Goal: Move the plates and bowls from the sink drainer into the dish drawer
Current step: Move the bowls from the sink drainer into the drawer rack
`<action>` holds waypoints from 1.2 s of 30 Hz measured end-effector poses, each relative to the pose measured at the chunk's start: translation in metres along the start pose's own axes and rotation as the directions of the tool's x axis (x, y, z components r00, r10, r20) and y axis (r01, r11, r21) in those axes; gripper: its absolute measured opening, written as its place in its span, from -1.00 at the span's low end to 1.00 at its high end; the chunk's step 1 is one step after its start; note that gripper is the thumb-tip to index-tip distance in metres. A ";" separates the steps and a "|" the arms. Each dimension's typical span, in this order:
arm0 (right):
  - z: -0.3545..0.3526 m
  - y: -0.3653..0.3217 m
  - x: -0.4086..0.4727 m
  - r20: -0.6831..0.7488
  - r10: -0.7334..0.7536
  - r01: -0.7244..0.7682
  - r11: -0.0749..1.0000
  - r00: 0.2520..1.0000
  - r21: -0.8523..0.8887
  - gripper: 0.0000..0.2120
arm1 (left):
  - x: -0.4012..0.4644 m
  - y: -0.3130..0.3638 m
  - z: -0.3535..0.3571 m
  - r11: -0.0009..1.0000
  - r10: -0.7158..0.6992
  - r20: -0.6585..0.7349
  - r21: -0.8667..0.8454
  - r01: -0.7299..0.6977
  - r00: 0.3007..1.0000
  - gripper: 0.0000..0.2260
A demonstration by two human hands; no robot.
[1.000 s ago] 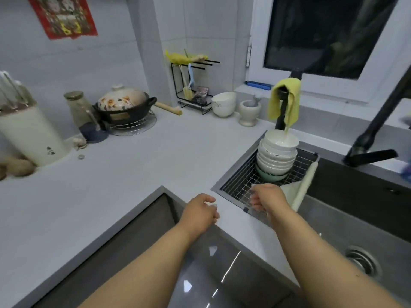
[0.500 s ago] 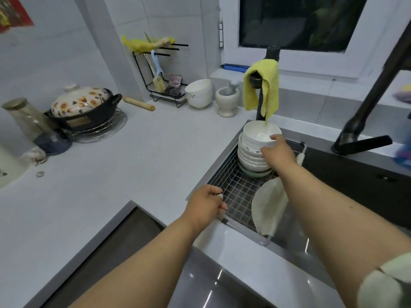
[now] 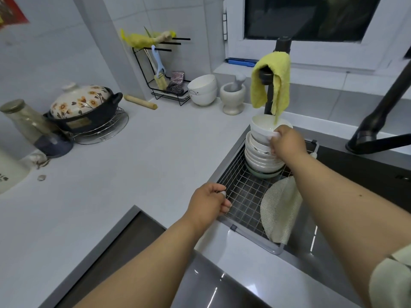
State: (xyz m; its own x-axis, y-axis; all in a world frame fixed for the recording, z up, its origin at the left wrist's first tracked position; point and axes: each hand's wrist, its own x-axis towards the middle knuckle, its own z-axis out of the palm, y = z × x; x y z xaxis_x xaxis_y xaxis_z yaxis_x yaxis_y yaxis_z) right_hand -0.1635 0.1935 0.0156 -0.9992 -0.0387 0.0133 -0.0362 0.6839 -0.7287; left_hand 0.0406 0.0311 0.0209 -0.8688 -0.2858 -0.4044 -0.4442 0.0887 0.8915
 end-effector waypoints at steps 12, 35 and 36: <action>0.008 -0.062 -0.126 -0.034 -0.197 0.199 0.975 0.980 0.100 -0.87 | -0.008 0.019 -0.042 0.936 -0.065 -0.155 -0.352 0.007 0.986 -0.81; 0.146 -0.194 -0.383 0.822 -0.302 -0.409 0.753 0.483 0.516 -0.61 | -0.230 -0.118 -0.232 0.776 -0.208 -0.524 -0.602 -0.186 0.826 -0.57; 0.150 -0.198 -0.399 0.840 -0.311 -0.441 0.740 0.444 0.507 -0.60 | -0.244 -0.128 -0.240 0.785 -0.211 -0.541 -0.590 -0.189 0.814 -0.55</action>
State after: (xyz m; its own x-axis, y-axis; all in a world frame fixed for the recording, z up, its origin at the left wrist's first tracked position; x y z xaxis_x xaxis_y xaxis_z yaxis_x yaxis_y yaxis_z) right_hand 0.2448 -0.0356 0.0517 -0.4160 -0.8423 -0.3428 0.4237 0.1540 -0.8926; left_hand 0.3624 -0.1396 0.0541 -0.4956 -0.7673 -0.4069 -0.0551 -0.4398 0.8964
